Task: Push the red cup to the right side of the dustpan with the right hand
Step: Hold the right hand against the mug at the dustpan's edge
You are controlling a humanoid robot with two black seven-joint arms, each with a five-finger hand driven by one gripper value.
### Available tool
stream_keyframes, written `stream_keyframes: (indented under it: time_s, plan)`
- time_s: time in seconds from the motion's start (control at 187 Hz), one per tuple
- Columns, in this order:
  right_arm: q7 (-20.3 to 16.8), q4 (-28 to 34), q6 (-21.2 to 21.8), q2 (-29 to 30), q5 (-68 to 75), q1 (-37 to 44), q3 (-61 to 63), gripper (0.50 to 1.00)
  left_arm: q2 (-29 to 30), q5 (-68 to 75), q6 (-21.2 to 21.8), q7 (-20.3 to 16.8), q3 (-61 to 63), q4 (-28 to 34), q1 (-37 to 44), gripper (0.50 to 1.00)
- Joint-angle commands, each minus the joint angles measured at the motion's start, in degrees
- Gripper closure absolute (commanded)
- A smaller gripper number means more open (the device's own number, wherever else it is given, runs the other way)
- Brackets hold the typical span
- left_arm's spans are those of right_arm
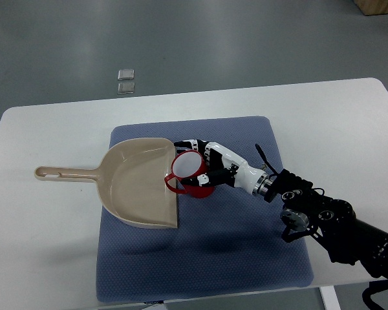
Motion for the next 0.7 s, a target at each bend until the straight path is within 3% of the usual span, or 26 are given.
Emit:
stream_keyframes:
  time_s: [0.0, 0.694]
  plan:
    - [-0.1, 0.0, -0.2, 0.0, 0.1, 0.0, 0.0, 0.564, 0.0, 0.0, 0.1, 0.0, 0.0, 0.1, 0.0, 0.500]
    - [0.2, 0.5, 0.3, 0.0, 0.3, 0.2, 0.2, 0.564, 0.0, 0.0, 0.0, 0.0, 0.0, 0.1, 0.0, 0.500]
